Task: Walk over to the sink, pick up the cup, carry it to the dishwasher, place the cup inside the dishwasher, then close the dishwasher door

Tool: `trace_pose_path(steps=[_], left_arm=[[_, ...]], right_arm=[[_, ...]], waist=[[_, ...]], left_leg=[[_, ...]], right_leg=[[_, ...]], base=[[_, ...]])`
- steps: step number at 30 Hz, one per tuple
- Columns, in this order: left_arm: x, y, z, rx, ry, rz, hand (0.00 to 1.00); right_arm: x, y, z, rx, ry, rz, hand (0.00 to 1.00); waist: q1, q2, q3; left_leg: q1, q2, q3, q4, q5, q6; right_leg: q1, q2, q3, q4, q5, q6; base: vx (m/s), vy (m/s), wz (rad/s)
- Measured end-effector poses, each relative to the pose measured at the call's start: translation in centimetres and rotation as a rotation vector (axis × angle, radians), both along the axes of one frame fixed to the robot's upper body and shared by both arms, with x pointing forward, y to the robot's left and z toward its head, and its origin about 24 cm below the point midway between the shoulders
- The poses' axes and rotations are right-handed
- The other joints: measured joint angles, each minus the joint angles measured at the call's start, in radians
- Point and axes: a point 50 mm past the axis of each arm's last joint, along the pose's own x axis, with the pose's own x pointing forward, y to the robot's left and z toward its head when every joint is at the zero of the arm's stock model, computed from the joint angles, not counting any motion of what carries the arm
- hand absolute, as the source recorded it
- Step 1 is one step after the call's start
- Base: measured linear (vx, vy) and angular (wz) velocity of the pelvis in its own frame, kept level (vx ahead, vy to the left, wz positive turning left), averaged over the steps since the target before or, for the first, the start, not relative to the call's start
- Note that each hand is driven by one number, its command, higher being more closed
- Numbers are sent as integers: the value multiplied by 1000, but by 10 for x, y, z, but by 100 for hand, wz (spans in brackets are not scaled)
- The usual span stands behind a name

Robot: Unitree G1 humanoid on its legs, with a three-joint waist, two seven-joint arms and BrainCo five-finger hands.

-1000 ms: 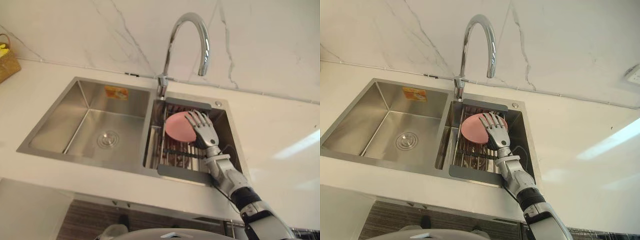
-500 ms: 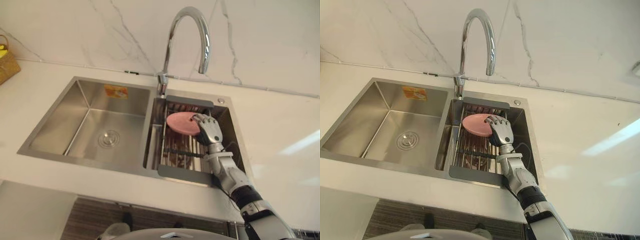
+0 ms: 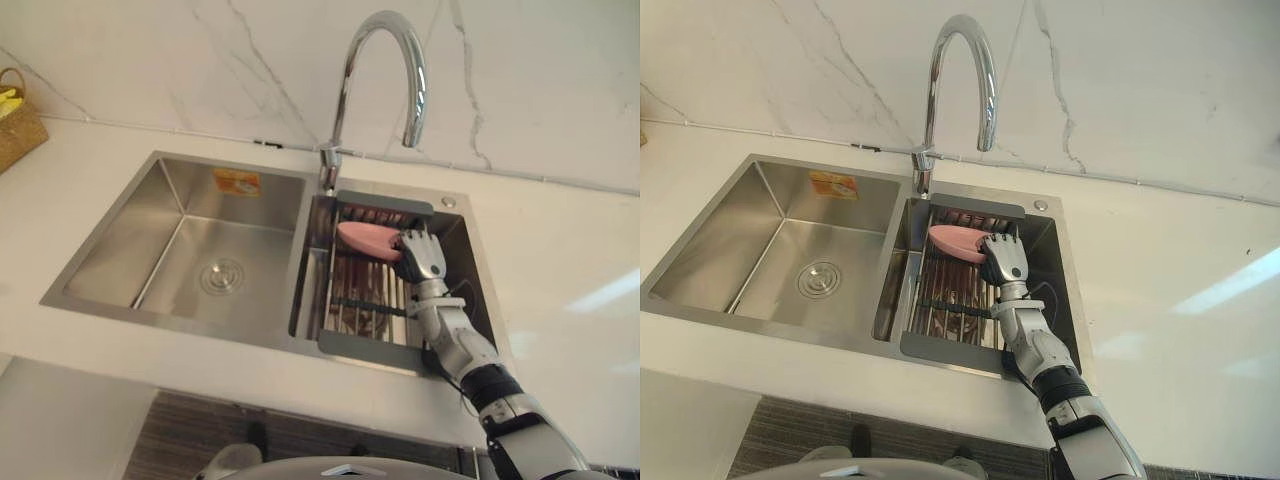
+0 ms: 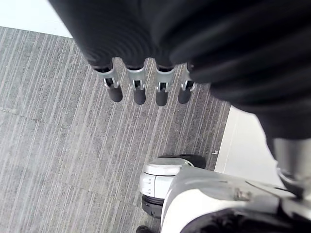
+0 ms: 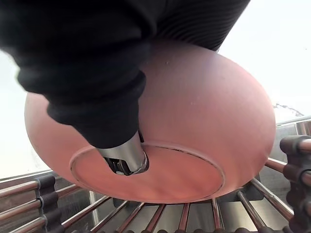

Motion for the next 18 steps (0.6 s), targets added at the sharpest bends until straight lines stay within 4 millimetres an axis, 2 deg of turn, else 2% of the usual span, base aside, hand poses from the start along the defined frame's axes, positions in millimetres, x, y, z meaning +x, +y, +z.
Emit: trace_pose_path(steps=[2, 9, 11, 12, 16, 17, 18], left_arm=[[0, 0, 0, 0, 0, 0, 0], [-4, 0, 0, -2, -4, 22, 0], [-4, 0, 0, -4, -5, 28, 0], [-4, 0, 0, -4, -5, 31, 0], [-7, -1, -1, -4, 2, 38, 0], [-9, -1, -1, -5, 5, 45, 0], [-10, -1, -1, -5, 7, 47, 0]], right_arm=[[0, 0, 1, 14, -6, 6, 100], [-2, 18, 38, 66, -164, 119, 100], [-3, 17, 55, 87, -239, 127, 100], [-5, 12, 72, 112, -318, 123, 100], [-17, 1, 114, 116, -515, 118, 100], [-24, 1, 128, 112, -587, 127, 100], [-27, 1, 132, 100, -609, 139, 100]], waist=[[0, 0, 0], [-19, 1, 0], [-20, 2, 0], [-23, 3, 0], [-30, 4, -1], [-44, 5, -2], [-52, 5, -2]], left_leg=[[0, 0, 1, 0, 0, 0], [6, 3, 27, 0, 0, 0], [8, 3, 37, 0, 0, 0], [9, 3, 42, 1, -1, 0], [22, 5, 66, 0, -8, -6], [23, 6, 73, 0, -9, -6], [24, 7, 77, 0, -9, -6]], right_leg=[[0, 0, 1, 0, 0, 0], [-5, 1, 27, -5, 14, 0], [-13, 1, 43, -4, 18, 0], [-14, 1, 47, -4, 21, -1], [-17, 2, 72, -4, 22, -2], [-19, 2, 76, -5, 23, -4], [-21, 2, 78, -5, 23, -5]], base=[[0, 0, -2], [-6, 2, -11], [-36, 14, -17], [-42, 17, -11], [-30, 14, -17], [-28, 13, -20], [-29, 11, -18]])
